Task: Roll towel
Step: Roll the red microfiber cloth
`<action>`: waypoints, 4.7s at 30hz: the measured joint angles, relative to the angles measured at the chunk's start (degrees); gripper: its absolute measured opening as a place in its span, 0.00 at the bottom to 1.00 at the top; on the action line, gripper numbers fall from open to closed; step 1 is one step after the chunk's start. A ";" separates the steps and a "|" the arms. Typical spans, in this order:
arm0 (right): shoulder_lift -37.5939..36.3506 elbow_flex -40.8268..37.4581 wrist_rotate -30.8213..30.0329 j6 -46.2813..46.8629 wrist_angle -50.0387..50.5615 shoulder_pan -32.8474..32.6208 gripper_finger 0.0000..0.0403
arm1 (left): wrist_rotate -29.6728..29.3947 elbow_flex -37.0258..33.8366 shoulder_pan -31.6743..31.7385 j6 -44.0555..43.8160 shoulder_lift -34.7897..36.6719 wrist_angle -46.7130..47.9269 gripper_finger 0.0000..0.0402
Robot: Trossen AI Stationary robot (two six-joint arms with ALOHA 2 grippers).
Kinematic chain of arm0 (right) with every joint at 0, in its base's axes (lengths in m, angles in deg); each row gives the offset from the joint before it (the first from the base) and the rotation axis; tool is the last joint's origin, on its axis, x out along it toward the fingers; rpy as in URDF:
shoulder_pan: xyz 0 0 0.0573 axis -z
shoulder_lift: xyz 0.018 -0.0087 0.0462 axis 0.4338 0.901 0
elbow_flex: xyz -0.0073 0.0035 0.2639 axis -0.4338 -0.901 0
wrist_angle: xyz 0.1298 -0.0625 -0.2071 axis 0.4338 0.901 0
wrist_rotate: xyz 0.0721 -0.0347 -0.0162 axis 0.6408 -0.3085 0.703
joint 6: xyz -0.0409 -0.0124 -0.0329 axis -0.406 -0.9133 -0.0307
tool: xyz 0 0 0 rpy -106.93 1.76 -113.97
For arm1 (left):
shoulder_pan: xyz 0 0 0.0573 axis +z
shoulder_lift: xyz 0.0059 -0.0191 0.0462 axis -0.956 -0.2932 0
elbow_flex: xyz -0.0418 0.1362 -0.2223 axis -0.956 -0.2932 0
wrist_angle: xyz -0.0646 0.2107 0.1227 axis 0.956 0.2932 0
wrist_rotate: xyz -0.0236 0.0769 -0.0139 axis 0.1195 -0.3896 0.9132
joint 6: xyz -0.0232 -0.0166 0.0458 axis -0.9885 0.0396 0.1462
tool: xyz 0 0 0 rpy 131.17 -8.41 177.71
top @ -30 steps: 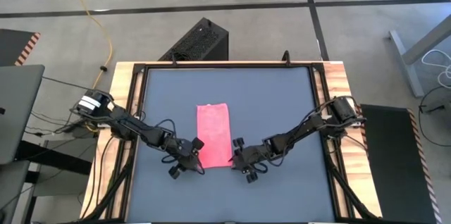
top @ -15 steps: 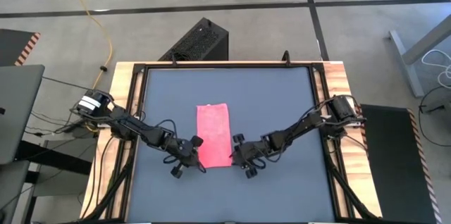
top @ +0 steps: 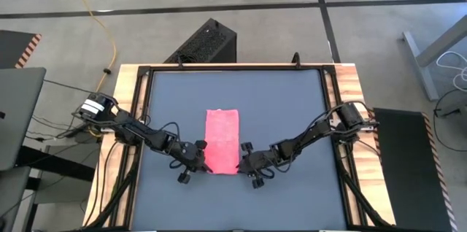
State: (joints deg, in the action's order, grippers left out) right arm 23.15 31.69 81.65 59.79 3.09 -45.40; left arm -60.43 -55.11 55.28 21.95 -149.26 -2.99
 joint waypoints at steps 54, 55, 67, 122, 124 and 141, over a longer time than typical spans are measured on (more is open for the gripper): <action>3.97 7.15 -6.61 13.95 4.14 -5.21 0.29 | 20.54 -5.67 10.05 -32.50 0.03 -13.29 0.00; 3.95 7.15 -6.45 14.47 4.21 -5.17 0.25 | 20.38 -5.67 10.06 -32.71 0.03 -13.34 0.00; 2.10 6.99 0.40 34.56 5.03 -3.90 0.06 | 15.06 -6.01 7.01 -39.64 0.72 -14.13 0.00; 1.70 7.19 5.29 84.66 6.97 -3.13 0.07 | 14.31 -0.42 5.19 -47.84 2.55 5.50 0.00; 1.70 7.19 4.73 84.69 7.60 -3.13 0.07 | 13.62 1.34 5.14 -45.85 1.89 8.71 0.00; 1.68 7.03 4.89 85.39 10.62 -2.32 0.07 | -3.45 19.06 4.81 -20.56 2.10 43.32 0.04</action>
State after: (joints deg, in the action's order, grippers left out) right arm 24.83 38.72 86.54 145.18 13.71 -47.73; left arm -63.88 -36.05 60.08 1.40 -147.16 40.33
